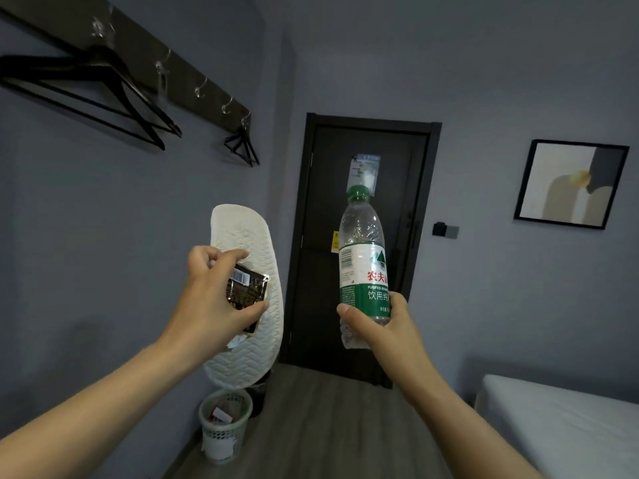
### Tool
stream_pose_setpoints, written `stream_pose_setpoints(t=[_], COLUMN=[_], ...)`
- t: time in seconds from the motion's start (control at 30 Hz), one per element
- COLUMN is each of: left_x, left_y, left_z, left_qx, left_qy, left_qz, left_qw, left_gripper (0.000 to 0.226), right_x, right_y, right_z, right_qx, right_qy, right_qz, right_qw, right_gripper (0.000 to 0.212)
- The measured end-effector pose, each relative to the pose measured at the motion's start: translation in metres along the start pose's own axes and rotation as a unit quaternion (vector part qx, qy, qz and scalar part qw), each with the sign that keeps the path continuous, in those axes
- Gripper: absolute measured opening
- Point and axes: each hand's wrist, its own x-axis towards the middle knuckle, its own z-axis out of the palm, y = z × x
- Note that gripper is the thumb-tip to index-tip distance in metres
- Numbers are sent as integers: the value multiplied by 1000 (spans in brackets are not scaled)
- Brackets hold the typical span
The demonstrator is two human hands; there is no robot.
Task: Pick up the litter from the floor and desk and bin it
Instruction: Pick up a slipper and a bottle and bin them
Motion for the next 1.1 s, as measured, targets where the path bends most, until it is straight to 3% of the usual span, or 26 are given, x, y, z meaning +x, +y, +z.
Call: stream_pose_setpoints(t=[0.47,0.8,1.1], left_x=[151,268,324], left_y=[-147,-239,-367], left_z=[189,320,412], left_qx=[36,73,113], left_qy=[-24,7,-17], left_qz=[-32,-80,-154], left_qw=[999,994,981], left_gripper=[74,73,75], right_x=[242,454,591], right_y=[140,240,352], right_z=[30,49,108], right_qx=[2,32,38], right_qy=[-25,-114,-170], right_qz=[47,59,135], right_qw=[999,991,976], right_gripper=[50,47,53])
